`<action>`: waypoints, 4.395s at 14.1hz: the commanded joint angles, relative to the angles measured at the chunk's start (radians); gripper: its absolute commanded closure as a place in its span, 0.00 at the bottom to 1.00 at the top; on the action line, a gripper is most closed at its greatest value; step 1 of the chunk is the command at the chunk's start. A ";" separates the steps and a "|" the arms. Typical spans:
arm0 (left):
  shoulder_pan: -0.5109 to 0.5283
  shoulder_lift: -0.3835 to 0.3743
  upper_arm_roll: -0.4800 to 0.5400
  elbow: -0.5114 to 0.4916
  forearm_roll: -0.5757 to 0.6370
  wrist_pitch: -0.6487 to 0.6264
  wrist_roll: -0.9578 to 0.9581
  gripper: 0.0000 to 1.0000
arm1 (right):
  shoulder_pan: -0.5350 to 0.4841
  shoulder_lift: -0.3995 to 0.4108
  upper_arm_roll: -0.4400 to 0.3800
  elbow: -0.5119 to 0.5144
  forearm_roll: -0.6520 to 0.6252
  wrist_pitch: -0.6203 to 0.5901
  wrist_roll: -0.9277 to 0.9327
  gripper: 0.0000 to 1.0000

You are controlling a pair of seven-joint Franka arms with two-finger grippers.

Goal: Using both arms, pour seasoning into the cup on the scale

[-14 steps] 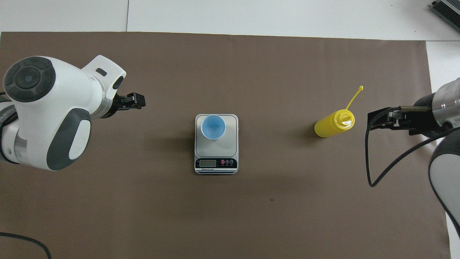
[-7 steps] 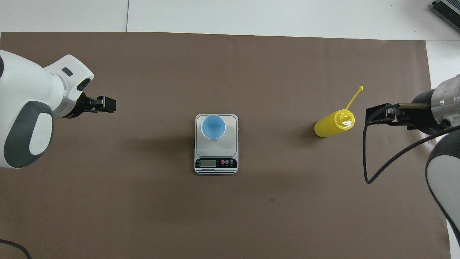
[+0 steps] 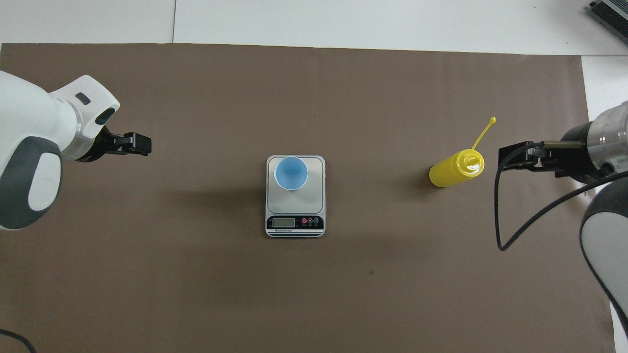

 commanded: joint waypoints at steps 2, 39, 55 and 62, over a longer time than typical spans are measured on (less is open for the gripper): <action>0.013 -0.001 -0.001 0.075 -0.016 -0.082 0.032 0.00 | -0.033 -0.060 -0.001 -0.178 0.089 0.189 -0.278 0.00; 0.031 -0.056 0.027 0.138 -0.063 -0.300 0.118 0.00 | -0.151 0.201 -0.001 -0.433 1.465 0.512 -2.043 0.93; 0.031 -0.056 0.027 0.138 -0.063 -0.300 0.117 0.00 | 0.145 0.199 -0.001 -0.272 0.992 0.833 -1.642 1.00; 0.031 -0.056 0.027 0.138 -0.063 -0.300 0.117 0.00 | 0.235 0.216 -0.003 -0.257 0.447 0.871 -1.067 1.00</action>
